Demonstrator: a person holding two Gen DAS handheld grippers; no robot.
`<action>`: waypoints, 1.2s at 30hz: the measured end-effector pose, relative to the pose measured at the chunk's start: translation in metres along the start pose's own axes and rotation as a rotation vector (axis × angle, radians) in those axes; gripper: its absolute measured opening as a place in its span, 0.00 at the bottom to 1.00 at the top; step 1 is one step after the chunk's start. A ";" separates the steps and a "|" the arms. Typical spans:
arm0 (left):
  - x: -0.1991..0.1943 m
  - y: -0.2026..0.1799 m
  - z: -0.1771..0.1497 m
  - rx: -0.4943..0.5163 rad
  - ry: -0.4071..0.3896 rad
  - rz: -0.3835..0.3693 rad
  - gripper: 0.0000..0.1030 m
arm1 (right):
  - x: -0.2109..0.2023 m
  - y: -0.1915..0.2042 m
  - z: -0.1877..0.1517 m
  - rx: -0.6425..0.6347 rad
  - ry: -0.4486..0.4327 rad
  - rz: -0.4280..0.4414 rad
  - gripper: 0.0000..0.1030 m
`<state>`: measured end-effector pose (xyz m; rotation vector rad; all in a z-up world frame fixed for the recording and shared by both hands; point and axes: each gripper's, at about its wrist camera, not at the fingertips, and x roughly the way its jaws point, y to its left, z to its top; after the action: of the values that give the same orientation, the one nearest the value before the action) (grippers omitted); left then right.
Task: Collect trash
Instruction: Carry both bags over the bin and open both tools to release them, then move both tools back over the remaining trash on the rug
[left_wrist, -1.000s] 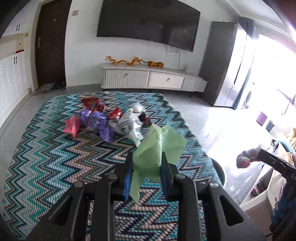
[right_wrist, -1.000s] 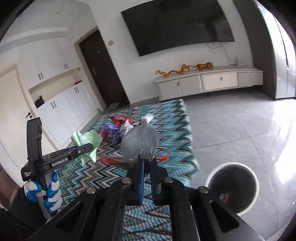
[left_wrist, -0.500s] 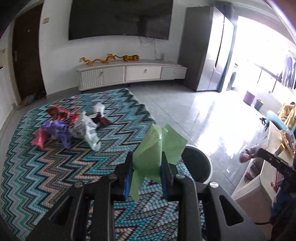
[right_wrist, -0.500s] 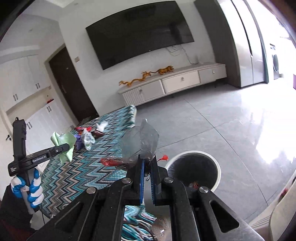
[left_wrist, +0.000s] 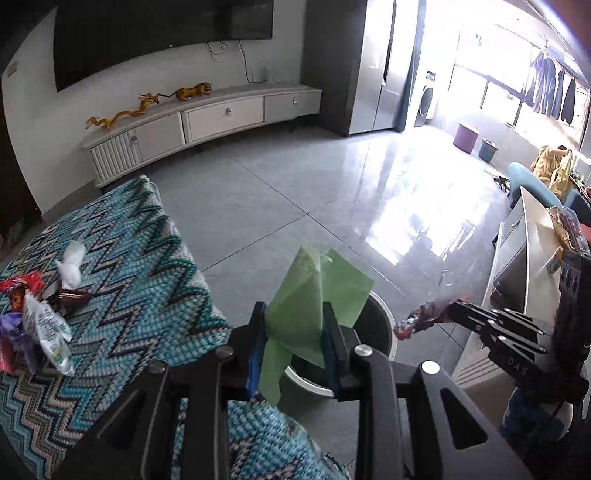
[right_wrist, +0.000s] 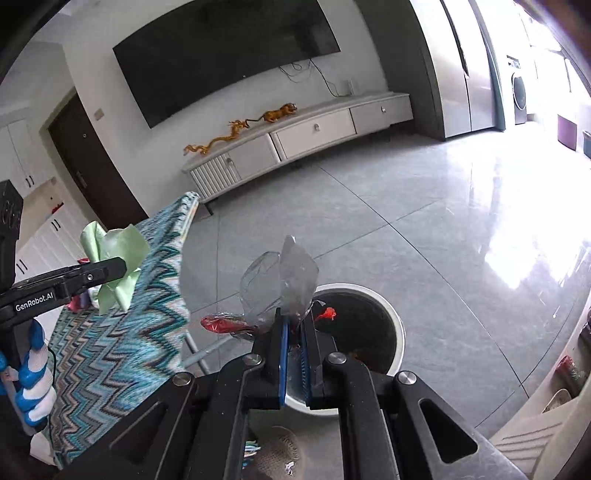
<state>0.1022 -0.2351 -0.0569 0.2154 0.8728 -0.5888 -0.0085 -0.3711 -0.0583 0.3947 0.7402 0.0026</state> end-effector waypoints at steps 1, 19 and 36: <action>0.010 -0.003 0.003 0.001 0.013 -0.011 0.27 | 0.009 -0.002 0.002 -0.001 0.011 -0.007 0.08; 0.101 -0.004 0.023 -0.054 0.122 -0.089 0.48 | 0.116 -0.059 -0.013 0.105 0.179 -0.087 0.41; -0.013 0.004 0.011 -0.058 -0.140 0.186 0.62 | 0.032 -0.003 0.006 0.031 0.028 -0.057 0.52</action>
<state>0.1047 -0.2314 -0.0403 0.1979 0.7248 -0.3991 0.0186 -0.3714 -0.0764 0.4033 0.7799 -0.0567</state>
